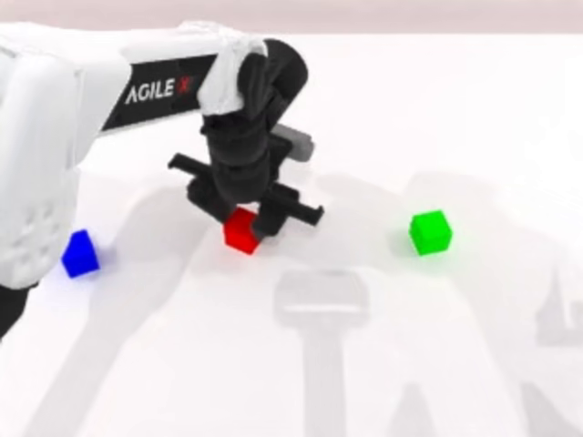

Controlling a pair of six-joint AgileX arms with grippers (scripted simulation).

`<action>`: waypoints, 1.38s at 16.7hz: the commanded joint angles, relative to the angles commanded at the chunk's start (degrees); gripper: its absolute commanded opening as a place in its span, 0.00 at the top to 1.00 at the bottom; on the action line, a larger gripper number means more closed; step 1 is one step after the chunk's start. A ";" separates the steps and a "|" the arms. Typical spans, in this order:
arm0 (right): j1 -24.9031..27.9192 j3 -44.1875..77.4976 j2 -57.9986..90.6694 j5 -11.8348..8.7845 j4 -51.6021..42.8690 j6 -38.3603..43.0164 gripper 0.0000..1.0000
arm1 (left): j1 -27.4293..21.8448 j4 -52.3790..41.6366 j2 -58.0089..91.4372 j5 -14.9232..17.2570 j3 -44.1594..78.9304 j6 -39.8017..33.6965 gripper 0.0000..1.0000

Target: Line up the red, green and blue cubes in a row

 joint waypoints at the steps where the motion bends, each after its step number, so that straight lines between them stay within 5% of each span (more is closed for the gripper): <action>1: 0.00 0.00 0.00 0.00 0.00 0.00 0.00 | 0.00 0.00 0.00 0.00 0.00 0.00 1.00; 17: 0.00 0.00 0.00 0.00 0.00 0.00 0.00 | 0.80 -14.16 -5.48 -0.12 10.79 -0.13 1.00; 23: 0.00 0.00 0.00 0.00 0.00 0.00 0.00 | -1.54 -12.35 -12.62 -0.80 1.59 -12.88 1.00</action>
